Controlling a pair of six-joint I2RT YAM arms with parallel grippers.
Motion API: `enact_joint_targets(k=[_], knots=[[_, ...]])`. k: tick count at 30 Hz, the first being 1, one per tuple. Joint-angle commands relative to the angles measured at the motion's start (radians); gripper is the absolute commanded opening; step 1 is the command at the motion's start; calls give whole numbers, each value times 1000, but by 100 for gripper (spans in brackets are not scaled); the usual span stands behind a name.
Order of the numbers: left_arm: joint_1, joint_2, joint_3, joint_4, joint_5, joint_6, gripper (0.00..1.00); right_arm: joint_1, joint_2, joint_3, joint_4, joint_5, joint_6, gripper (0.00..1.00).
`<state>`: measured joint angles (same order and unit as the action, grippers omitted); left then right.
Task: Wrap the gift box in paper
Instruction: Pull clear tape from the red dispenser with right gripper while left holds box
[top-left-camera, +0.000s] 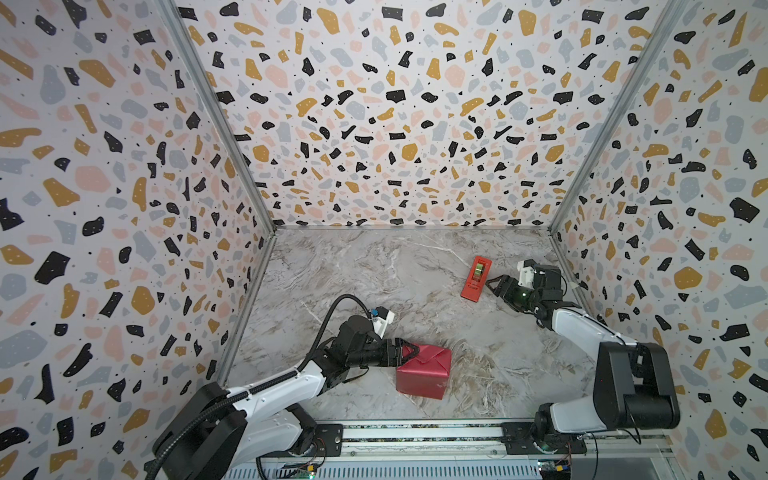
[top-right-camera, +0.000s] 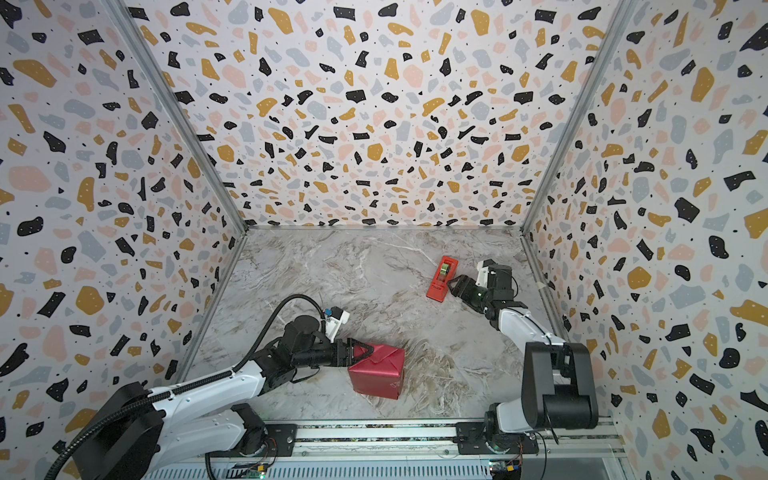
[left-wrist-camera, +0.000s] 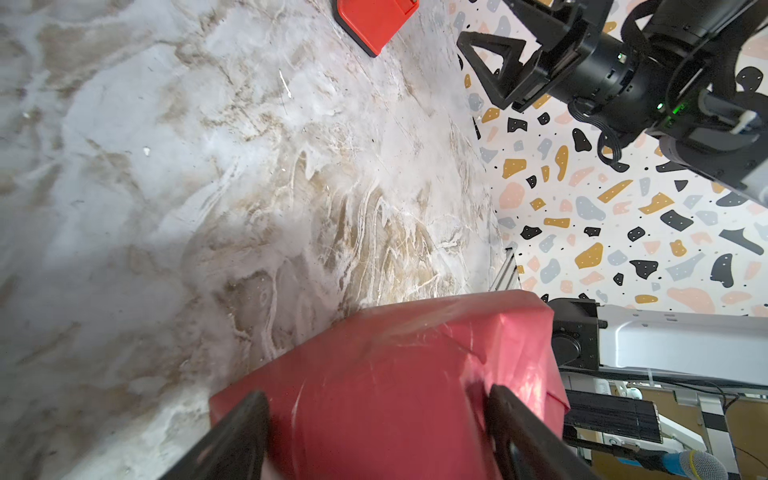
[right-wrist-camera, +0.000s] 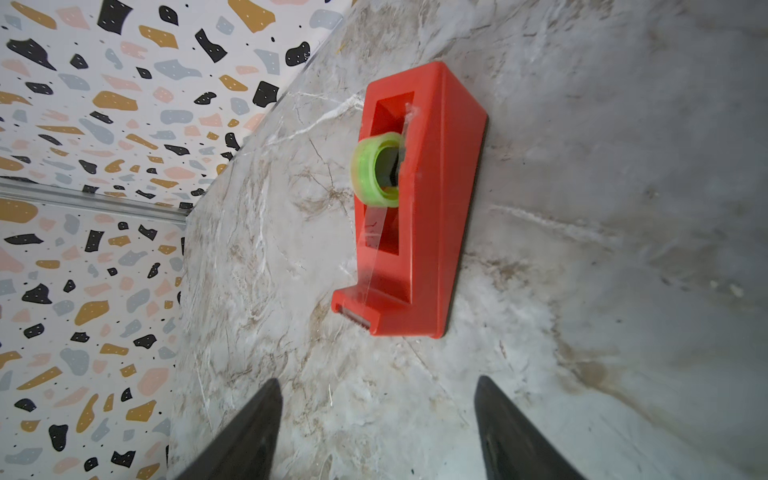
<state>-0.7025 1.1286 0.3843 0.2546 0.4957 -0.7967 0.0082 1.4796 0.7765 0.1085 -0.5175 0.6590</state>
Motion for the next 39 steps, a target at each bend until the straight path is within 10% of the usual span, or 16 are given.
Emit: enact_joint_targets(k=[1,39], knots=[[-5,30,-53,-239,-49,44,81,0,66,74,46,-104,-29,62],[-9,27,-56,-254,-57,77,81,-3,438,123,488,-389,334,0]])
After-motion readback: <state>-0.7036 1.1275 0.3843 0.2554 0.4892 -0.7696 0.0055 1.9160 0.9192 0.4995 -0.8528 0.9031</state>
